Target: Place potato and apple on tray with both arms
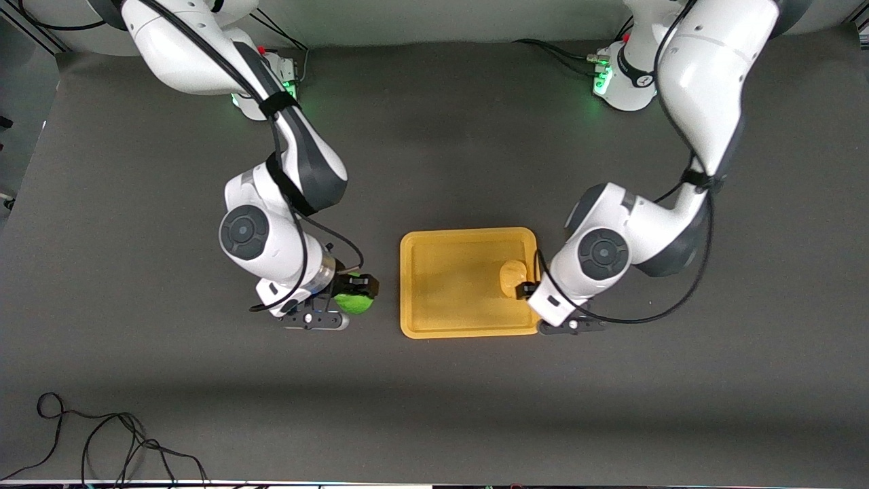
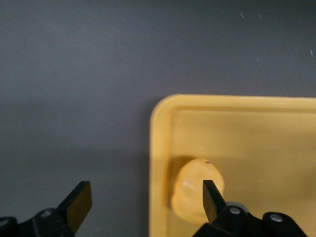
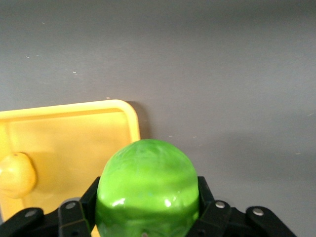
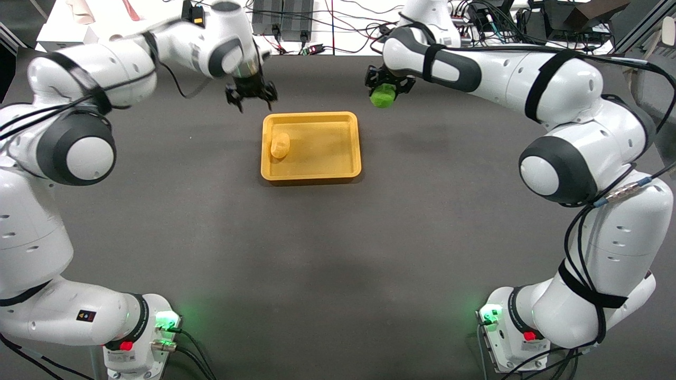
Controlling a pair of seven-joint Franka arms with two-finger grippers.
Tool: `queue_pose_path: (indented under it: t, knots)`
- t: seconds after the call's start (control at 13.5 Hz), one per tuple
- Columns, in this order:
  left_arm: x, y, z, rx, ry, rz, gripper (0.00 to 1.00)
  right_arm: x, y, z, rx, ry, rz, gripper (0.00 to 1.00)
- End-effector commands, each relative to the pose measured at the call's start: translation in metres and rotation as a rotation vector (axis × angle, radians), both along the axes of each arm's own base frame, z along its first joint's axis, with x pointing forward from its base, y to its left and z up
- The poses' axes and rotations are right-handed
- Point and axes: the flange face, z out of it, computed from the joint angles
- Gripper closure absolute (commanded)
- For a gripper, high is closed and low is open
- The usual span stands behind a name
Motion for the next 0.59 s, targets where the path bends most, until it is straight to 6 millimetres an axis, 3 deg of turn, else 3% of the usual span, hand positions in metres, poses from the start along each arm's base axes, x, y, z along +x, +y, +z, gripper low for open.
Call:
queue_pose_path:
  t: [0.0, 0.22, 0.37, 0.52]
  knots:
    - [0.026, 0.036, 0.066, 0.040, 0.003, -0.027, 0.00, -0.003, 0.086, -0.025, 0.020, 0.000, -0.038, 0.58]
    - [0.045, 0.115, 0.113, 0.016, -0.029, -0.123, 0.00, -0.014, 0.153, -0.056, 0.064, -0.019, -0.098, 0.58]
    - [0.042, 0.160, 0.135, -0.015, 0.002, -0.099, 0.00, -0.027, 0.180, -0.072, 0.072, -0.039, -0.065, 0.61]
    - [0.033, 0.192, 0.163, -0.054, 0.020, -0.083, 0.00, -0.039, 0.197, -0.082, 0.070, -0.062, -0.038, 0.61]
